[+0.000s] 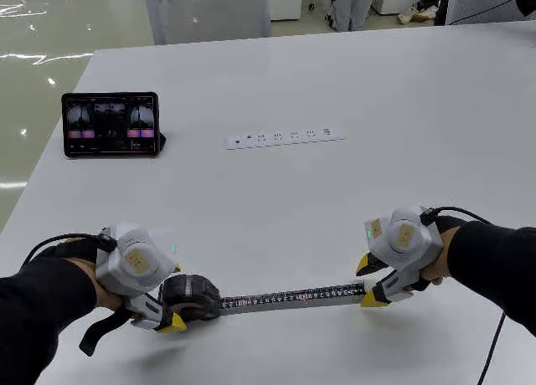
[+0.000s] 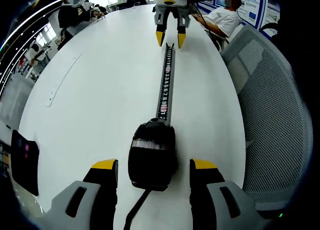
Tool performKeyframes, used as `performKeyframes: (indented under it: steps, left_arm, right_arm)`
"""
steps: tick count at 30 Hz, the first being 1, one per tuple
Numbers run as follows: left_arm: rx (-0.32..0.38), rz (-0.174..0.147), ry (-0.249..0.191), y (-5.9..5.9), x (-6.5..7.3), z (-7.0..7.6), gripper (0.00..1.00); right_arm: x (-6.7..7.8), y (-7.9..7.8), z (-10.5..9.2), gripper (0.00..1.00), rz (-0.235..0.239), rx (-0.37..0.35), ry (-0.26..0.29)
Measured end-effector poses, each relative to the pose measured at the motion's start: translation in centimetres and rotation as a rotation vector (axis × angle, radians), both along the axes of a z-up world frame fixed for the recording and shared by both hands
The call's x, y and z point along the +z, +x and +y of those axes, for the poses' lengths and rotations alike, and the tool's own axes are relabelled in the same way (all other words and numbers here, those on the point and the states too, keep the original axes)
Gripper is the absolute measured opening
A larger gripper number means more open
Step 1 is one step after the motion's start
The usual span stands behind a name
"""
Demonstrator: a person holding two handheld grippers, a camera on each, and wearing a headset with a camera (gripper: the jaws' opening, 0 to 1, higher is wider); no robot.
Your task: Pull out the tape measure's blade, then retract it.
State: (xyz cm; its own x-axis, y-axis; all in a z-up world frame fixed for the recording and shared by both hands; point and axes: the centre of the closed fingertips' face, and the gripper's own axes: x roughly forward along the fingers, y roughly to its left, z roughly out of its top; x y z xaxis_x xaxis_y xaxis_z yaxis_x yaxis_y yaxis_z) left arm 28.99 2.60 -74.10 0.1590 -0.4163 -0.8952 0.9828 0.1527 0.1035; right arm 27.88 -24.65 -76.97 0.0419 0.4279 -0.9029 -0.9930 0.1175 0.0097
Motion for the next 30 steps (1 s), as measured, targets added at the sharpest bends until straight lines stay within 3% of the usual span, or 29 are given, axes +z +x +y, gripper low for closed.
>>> performKeyframes:
  steps: [4, 16, 21, 24, 30]
  left_arm:
    - [0.003, 0.009, -0.019, -0.4, 0.2, -0.1, 0.59]
    - [0.073, 0.032, -0.063, -0.6, 1.0, 0.9, 0.75]
    - [0.11, 0.071, -0.082, -1.3, 1.0, 1.4, 0.87]
    - [0.173, 0.089, -0.128, -1.3, 1.2, 1.5, 0.93]
    - [0.293, 0.086, -0.23, -0.9, 1.6, 1.6, 0.99]
  right_arm:
    - [-0.2, -0.7, -0.6, 0.32, 0.02, -0.03, -0.011]
    - [0.8, -1.5, -0.9, 0.45, 0.023, -0.106, 0.039]
    - [0.8, -1.9, -1.1, 0.52, 0.025, -0.116, 0.048]
    - [1.0, -1.6, -0.9, 0.59, 0.015, -0.164, 0.078]
    - [1.7, -1.5, -0.3, 0.76, -0.019, -0.227, 0.161]
